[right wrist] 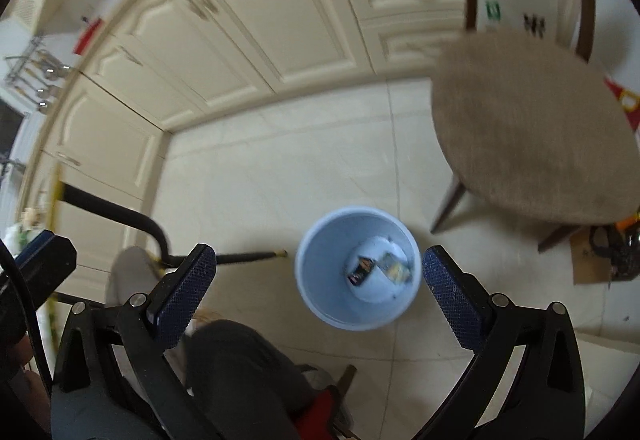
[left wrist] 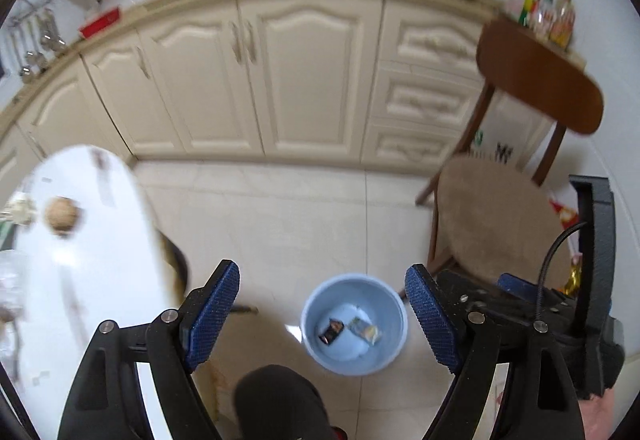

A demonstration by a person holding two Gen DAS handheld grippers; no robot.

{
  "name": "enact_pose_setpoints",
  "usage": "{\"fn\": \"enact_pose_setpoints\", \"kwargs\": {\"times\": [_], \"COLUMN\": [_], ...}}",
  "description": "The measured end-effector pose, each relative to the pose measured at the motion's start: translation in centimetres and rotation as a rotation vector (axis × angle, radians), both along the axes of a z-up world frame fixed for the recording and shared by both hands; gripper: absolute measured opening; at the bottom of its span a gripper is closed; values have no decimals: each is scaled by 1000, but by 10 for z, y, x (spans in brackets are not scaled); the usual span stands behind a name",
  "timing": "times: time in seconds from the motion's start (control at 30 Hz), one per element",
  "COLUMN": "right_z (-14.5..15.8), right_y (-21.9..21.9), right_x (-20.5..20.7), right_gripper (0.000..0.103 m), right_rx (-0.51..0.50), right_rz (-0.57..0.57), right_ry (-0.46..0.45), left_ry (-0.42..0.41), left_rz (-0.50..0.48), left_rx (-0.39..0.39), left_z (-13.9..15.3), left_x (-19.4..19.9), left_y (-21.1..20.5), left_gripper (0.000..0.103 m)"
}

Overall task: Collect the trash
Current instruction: 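Open both tools over the blue bin to drop wrapper and carton, then swing both tools back over the table toward the trash pile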

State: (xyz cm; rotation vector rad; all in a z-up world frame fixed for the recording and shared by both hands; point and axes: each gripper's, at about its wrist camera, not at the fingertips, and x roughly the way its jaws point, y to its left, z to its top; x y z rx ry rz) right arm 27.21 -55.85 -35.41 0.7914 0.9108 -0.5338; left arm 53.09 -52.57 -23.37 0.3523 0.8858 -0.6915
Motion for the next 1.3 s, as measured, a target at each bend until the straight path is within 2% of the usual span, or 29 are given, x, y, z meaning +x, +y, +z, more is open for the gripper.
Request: {"fn": "enact_pose_setpoints", "kwargs": {"times": [0.1,0.27,0.3,0.47,0.5,0.57,0.6,0.63,0.67,0.7,0.73,0.77,0.83,0.87,0.9,0.97,1.07,1.3], "right_z": [43,116,130,186,195,214,222,231,237,244,248,252,258,261,263,266,270,275], "right_y": [22,76,89,157,172,201,216,234,246,263,274,289,312,323,336,357,382,416], "right_x": [7,30,36,61,67,77,82,87,90,94,95,98,103,103,106,106,108,109], "right_gripper": [103,103,103,103,103,103,103,103,103,103,103,103,103,103,103,103,103,103], "right_rx": [-60,-170,-192,-293,-314,-361,-383,-412,-430,-456,-470,-487,-508,-515,-518,-522,-547,-574], "right_rz": [23,96,115,214,232,272,289,311,326,346,358,378,411,426,443,472,513,580], "right_ry": [-67,-184,-206,-302,-317,-347,-360,-377,-388,-403,-412,-424,-441,-450,-462,-477,-483,-493], "left_ry": [-75,-203,-218,-330,-341,-387,-404,-435,-448,-465,-478,-482,-482,-488,-497,-508,-514,-520], "left_rz": [35,138,151,288,306,383,403,433,447,465,486,496,522,536,554,586,624,691], "left_rx": [-56,-133,-141,-186,-189,-179,-174,-169,-169,-167,-168,-169,-179,-182,-185,-188,-201,-227], "left_z": [34,72,68,86,84,82,68,69,70,70,70,60,53,53,57,59,80,85], "left_x": [-9,12,0,16,5,13,-19,-16,-35,-67,-66,-90,-97,-106,-132,-139,-154,-196], "left_y": [33,82,85,124,139,154,162,166,200,215,219,215,220,235,267,286,347,396], "left_gripper": [83,96,97,101,102,102,102,102,102,102,102,102,102,102,102,102,102,102]}}
